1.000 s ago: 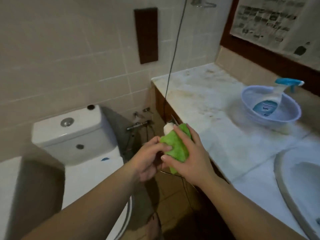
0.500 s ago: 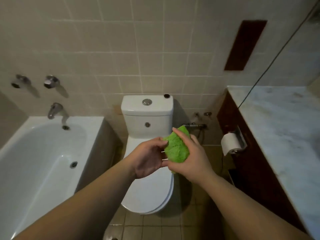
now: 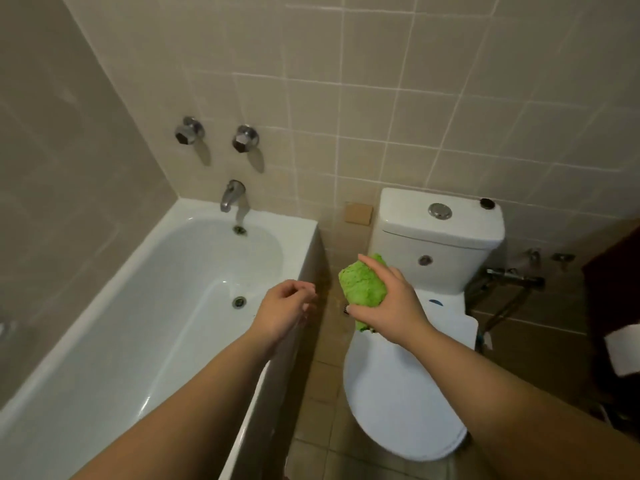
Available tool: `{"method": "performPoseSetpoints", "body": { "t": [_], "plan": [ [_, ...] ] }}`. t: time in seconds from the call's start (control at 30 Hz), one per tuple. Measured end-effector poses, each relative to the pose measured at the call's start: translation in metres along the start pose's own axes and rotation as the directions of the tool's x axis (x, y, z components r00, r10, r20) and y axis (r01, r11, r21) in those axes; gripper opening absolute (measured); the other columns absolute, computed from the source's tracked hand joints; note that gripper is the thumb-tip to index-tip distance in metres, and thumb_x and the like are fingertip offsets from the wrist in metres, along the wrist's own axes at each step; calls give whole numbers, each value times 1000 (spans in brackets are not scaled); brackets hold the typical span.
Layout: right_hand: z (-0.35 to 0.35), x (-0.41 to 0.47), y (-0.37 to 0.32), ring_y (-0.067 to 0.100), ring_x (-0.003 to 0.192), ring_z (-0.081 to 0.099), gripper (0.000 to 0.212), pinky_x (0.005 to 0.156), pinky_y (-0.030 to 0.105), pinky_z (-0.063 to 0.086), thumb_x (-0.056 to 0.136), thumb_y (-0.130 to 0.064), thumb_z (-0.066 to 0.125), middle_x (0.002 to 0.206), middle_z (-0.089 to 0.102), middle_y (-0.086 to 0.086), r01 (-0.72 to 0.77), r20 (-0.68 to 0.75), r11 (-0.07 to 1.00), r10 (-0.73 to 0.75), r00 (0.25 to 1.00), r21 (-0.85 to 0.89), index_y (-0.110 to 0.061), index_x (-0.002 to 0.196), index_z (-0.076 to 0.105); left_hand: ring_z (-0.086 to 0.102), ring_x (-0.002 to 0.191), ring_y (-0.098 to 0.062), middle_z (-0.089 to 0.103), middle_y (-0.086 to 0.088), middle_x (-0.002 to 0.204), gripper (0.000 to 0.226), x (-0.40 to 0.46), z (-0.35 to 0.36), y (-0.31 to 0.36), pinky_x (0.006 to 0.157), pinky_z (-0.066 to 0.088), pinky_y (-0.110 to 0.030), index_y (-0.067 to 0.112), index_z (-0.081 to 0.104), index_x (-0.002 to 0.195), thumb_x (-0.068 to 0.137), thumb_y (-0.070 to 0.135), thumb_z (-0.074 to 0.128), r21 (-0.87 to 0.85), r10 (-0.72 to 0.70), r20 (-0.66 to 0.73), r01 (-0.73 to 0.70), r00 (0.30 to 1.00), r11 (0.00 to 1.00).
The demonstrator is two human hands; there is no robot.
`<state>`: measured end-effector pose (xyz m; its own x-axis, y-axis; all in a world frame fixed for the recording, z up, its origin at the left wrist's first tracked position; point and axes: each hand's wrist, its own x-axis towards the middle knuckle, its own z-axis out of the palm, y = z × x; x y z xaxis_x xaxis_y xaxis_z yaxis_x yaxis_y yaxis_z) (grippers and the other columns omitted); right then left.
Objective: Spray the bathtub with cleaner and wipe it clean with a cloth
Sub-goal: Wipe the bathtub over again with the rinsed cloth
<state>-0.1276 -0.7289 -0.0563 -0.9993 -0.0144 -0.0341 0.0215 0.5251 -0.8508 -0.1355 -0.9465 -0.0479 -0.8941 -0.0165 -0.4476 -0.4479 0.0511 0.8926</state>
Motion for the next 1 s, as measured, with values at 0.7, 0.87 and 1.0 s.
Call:
{"method": "performPoseSetpoints", "body": {
  "t": [0.7, 0.87, 1.0],
  "plan": [
    [232, 307, 170, 14, 112, 47, 104, 87, 32, 42, 71, -30, 88, 137, 34, -6, -160, 167, 962, 199, 966, -221, -35, 154, 26, 51, 132, -23, 44, -2, 148, 85, 343, -104, -158, 106, 46, -35, 21, 37, 152, 83, 45, 78, 590, -160, -124, 203, 979, 782],
    [268, 411, 216, 30, 121, 50, 98, 97, 34, 45, 71, -35, 86, 145, 21, 0, -53, 214, 927, 141, 967, -372, -33, 154, 33, 37, 145, -25, 31, -4, 159, 125, 426, -85, -188, 114, 37, -37, 15, 16, 163, 68, 47, 91, 598, -206, -70, 207, 976, 775],
    [290, 493, 230, 39, 129, 46, 98, 108, 45, 45, 78, -42, 79, 154, 21, 10, 14, 205, 886, 92, 974, -464, -35, 160, 25, 49, 131, -24, 45, 2, 139, 105, 469, -68, -205, 102, 46, -34, 21, 34, 148, 64, 48, 92, 641, -176, -51, 167, 983, 749]
  ]
}}
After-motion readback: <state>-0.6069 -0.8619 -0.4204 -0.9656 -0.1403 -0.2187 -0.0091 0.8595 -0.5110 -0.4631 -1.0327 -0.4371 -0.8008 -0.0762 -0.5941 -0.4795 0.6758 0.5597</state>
